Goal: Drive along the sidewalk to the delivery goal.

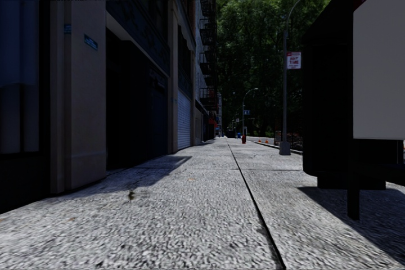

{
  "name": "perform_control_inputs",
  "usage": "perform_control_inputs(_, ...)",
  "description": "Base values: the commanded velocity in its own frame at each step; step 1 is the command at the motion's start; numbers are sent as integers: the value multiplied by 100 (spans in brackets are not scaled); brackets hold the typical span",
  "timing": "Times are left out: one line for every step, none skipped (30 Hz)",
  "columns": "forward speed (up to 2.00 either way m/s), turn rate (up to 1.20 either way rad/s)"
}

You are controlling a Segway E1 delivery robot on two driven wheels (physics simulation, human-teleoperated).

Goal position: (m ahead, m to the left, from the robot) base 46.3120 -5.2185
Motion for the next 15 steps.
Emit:
perform_control_inputs(200, 0)
perform_control_inputs(200, 0)
perform_control_inputs(200, 0)
perform_control_inputs(200, 0)
perform_control_inputs(200, 0)
perform_control_inputs(200, 0)
perform_control_inputs(200, 0)
perform_control_inputs(200, 0)
perform_control_inputs(200, 0)
perform_control_inputs(200, 0)
perform_control_inputs(200, 0)
perform_control_inputs(200, 0)
perform_control_inputs(200, 0)
perform_control_inputs(200, 0)
perform_control_inputs(200, 0)
